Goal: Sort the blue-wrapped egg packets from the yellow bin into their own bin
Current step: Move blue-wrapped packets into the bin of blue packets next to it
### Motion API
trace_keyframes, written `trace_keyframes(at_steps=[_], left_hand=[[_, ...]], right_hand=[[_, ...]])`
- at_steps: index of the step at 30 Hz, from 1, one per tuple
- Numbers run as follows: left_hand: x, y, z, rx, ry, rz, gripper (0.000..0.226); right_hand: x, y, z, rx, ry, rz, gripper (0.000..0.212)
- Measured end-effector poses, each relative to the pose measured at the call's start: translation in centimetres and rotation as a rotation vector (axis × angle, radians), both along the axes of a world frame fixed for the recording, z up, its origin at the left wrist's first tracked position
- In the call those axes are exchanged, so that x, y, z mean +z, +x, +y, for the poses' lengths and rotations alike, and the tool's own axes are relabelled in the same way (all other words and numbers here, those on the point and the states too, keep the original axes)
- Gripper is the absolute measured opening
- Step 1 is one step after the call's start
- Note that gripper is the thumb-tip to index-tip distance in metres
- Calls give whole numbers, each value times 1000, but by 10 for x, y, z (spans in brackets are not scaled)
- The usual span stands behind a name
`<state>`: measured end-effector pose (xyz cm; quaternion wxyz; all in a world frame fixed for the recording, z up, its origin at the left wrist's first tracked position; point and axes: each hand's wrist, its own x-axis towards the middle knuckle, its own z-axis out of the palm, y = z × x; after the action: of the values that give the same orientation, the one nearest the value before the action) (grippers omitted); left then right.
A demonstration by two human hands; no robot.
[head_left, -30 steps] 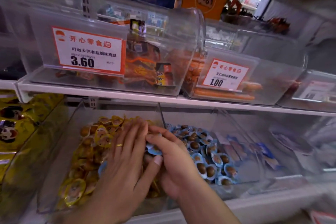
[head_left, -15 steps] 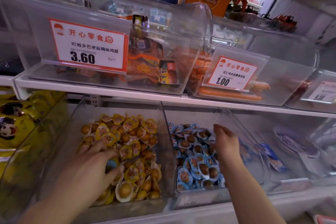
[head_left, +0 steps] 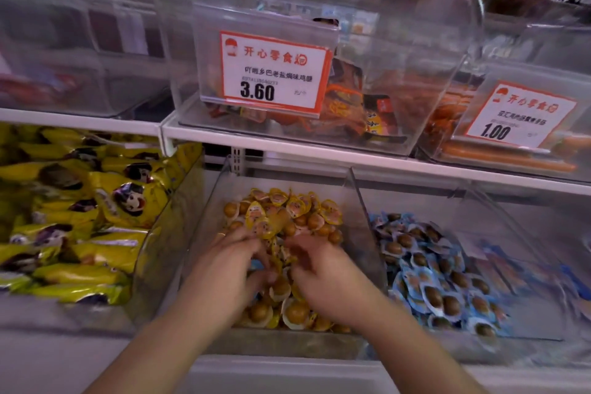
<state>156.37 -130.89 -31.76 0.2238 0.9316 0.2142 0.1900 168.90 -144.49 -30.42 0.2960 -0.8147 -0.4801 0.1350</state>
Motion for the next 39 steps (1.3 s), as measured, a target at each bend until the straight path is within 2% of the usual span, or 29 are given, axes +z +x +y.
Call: trace_keyframes(at_steps=[2, 5, 8, 11, 15, 18, 22, 25, 29, 31, 34, 36, 39], left_hand=[[6, -4, -2, 58, -151, -158, 21], [12, -8, -8, 134, -381, -302, 17], [18, -8, -9, 170, -648, -438, 13], [24, -10, -8, 227, -811, -484, 6], [26, -10, -7, 214, -967, -526, 10], [28, -10, -6, 192, -1045, -560, 13], [27, -10, -5, 187, -1037, -555, 16], [27, -8, -4, 191, -1035, -549, 17], [28, -5, -4, 211, -1023, -549, 17], [29, -6, -5, 228, -1019, -563, 17], [33, -8, -8, 231, -1071, -639, 19], [38, -12, -7, 235, -1117, -714, 20], [41, -18, 1, 261, -1169, -784, 22]], right_hand=[[-22, 6, 15, -10, -260, 21, 41], [-42, 22, 37, -58, -441, 49, 41], [-50, 38, 55, -73, -412, 75, 43], [-53, 45, 61, -49, -366, 53, 36], [-54, 43, 60, -67, -202, 249, 21], [-50, 39, 60, -55, -252, 327, 24], [-43, 39, 56, 11, -408, 349, 52], [-36, 37, 54, 12, -473, 370, 48], [-27, 22, 58, -82, -379, 538, 32], [-28, 14, 62, -157, -282, 665, 40], [-33, 12, 69, -270, -108, 1041, 52], [-34, 16, 74, -310, -15, 1224, 58], [-32, 18, 73, -271, 11, 1305, 62]])
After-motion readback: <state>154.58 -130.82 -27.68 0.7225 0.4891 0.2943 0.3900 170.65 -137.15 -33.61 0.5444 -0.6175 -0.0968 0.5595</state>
